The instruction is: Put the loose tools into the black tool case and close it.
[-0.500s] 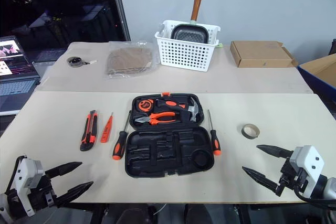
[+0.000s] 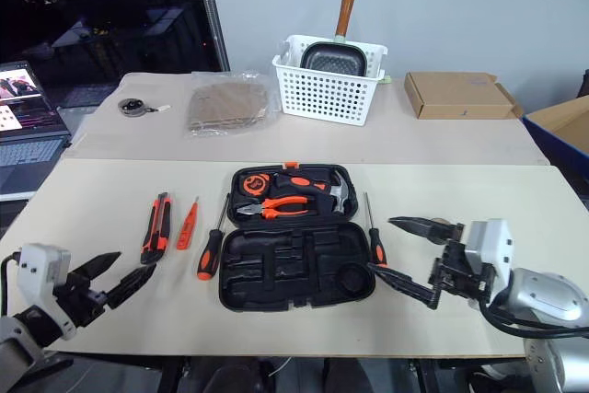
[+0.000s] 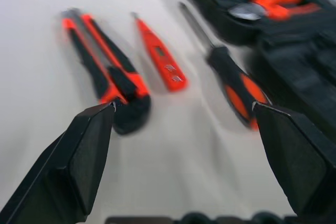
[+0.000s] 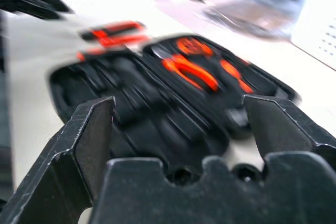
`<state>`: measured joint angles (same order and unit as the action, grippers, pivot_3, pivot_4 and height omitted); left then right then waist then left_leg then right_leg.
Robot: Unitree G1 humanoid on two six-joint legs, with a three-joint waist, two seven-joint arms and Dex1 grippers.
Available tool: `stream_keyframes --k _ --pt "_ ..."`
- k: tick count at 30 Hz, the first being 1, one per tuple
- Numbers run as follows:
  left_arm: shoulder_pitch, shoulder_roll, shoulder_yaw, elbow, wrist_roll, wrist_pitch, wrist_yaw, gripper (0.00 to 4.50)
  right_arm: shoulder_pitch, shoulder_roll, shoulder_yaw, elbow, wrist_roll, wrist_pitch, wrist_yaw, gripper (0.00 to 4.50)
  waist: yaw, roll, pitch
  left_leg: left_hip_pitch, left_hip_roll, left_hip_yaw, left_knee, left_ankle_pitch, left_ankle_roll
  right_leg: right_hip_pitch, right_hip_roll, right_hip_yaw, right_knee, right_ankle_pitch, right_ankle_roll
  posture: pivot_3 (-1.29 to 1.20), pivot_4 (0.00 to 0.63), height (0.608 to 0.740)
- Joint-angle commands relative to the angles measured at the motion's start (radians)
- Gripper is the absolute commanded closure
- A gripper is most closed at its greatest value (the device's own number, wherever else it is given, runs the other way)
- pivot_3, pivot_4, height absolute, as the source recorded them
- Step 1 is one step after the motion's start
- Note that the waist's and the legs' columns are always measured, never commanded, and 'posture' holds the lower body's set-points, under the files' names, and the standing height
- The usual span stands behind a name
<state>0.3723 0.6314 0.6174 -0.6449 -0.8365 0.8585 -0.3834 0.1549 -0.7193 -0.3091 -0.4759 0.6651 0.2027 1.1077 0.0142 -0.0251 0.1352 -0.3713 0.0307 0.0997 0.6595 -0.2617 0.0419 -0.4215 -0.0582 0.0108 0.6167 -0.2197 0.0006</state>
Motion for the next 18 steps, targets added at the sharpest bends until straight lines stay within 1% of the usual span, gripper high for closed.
stream_keyframes --k 1,3,5,8,10,12,13,14,18 --pt "-0.178 0.053 0.055 -0.003 -0.177 0.342 0.302 0.0 -0.056 -0.039 0.026 -0.06 0.074 0.048 0.027 0.04 0.0 0.0 0.0 0.0 0.0 0.0 0.0 0.0 0.0 0.0 0.0 0.0 0.001 0.001 -0.001 0.0 0.15 0.74" --pt "-0.272 0.082 0.038 0.01 -0.2 0.435 0.36 0.0 -0.095 -0.044 0.043 -0.055 0.087 0.062 0.029 0.04 -0.003 -0.001 0.0 0.001 -0.001 0.0 0.001 0.0 0.0 0.001 0.0 0.0 0.002 0.001 -0.001 0.0 0.15 0.74" --pt "-0.355 0.076 0.03 0.025 -0.249 0.5 0.411 0.0 -0.119 -0.045 0.053 -0.043 0.086 0.066 0.03 0.04 -0.008 -0.002 0.0 0.002 -0.001 0.0 0.001 0.0 -0.001 0.001 0.002 0.0 0.002 0.001 -0.002 0.0 0.15 0.74" --pt "-0.476 0.029 -0.008 0.042 -0.419 0.574 0.525 0.0 -0.119 -0.044 0.063 -0.016 0.057 0.047 0.045 0.04 -0.005 -0.002 0.0 0.002 -0.002 0.001 0.001 0.0 -0.001 0.0 0.003 0.0 0.003 0.003 -0.005 0.0 0.15 0.74" --pt "-0.514 0.021 -0.042 0.049 -0.496 0.598 0.597 0.0 -0.11 -0.046 0.063 -0.009 0.044 0.037 0.055 0.04 -0.004 -0.002 0.0 0.002 -0.003 0.001 0.001 0.0 -0.001 0.0 0.002 0.001 0.006 0.003 -0.005 0.0 0.15 0.74" --pt "-0.526 0.02 -0.086 0.083 -0.608 0.574 0.726 0.0 -0.103 -0.044 0.054 -0.011 0.047 0.04 0.056 0.04 -0.004 -0.002 0.0 0.002 -0.004 0.001 0.001 0.0 -0.002 0.0 0.0 0.001 0.007 0.003 -0.005 0.0 0.15 0.74" --pt "-0.538 0.033 -0.126 0.082 -0.629 0.58 0.771 0.0 -0.096 -0.047 0.046 -0.014 0.052 0.042 0.06 0.04 -0.006 -0.002 0.0 0.002 -0.003 0.001 0.0 0.0 -0.002 0.0 -0.001 0.002 0.007 0.003 -0.005 0.0 0.15 0.74" --pt "-0.538 0.047 -0.174 0.09 -0.692 0.551 0.846 0.0 -0.089 -0.049 0.038 -0.016 0.056 0.043 0.063 0.04 -0.006 -0.002 0.0 0.002 -0.003 0.001 0.0 -0.001 -0.003 0.0 -0.002 0.003 0.007 0.003 -0.005 0.0 0.15 0.74" --pt "-0.539 0.141 -0.344 0.106 -0.892 0.426 1.065 0.0 -0.064 -0.059 0.016 -0.019 0.061 0.042 0.074 0.04 -0.004 -0.002 0.001 0.002 -0.003 -0.002 0.001 0.0 -0.005 0.0 -0.003 0.005 0.009 0.002 -0.007 0.0 0.15 0.74"
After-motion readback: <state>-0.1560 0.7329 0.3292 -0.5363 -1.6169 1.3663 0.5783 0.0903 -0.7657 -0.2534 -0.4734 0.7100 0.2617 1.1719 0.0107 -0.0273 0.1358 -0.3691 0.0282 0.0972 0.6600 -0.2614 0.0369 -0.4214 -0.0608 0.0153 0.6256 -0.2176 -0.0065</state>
